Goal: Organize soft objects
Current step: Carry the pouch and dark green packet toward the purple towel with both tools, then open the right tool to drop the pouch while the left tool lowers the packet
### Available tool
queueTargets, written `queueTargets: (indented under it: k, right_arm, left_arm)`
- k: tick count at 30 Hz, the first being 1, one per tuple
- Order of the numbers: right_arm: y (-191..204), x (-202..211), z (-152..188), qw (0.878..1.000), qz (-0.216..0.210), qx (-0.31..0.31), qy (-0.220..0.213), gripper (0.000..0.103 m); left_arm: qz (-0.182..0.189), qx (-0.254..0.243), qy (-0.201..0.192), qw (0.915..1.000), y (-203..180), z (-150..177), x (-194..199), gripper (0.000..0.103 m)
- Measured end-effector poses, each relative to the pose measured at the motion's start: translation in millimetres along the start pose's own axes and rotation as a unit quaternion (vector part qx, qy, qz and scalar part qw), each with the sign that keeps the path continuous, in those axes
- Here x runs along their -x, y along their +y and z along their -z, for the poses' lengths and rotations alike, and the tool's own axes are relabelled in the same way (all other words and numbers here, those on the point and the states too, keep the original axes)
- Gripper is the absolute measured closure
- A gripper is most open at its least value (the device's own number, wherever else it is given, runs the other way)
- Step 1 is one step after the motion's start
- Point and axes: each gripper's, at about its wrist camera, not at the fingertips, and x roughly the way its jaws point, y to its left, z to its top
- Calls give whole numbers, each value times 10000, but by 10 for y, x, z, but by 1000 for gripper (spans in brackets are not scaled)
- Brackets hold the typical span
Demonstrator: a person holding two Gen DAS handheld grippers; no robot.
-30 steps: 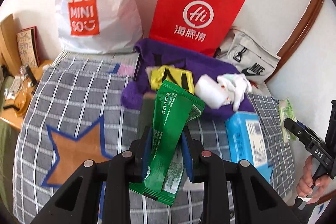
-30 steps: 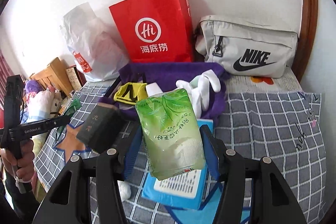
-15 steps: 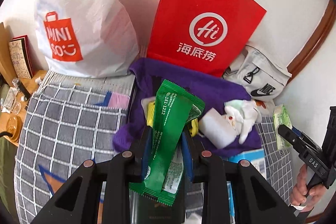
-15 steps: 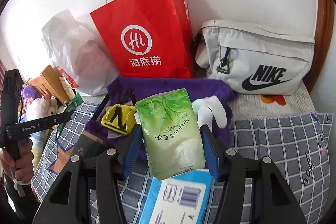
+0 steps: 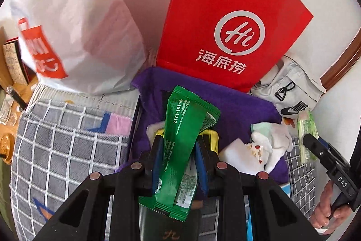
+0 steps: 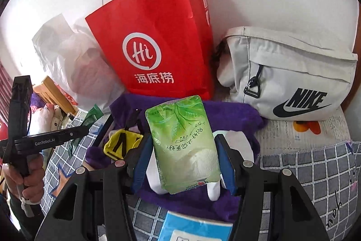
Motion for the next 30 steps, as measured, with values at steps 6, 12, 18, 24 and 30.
queueTargets:
  k: [6, 12, 18, 24, 30]
  right_arm:
    - [-114, -279, 45, 9998, -14, -130, 137, 48]
    - [-95, -441, 97, 9992, 234, 200, 256, 48]
    - [-97, -618, 156, 9983, 90, 245, 529, 47]
    - [-82, -807, 218, 9963, 11, 258, 816, 47]
    - [-37, -863, 253, 9955, -19, 379, 872, 31]
  left_arm:
    - [113, 103, 143, 9998, 26, -154, -266, 76]
    - [123, 150, 242, 9995, 35, -247, -522, 74]
    - [160, 180, 479, 9986, 107, -220, -728, 74]
    - [332, 244, 446, 9982, 110, -247, -780, 74]
    - [500, 102, 488, 9975, 14, -244, -839, 69]
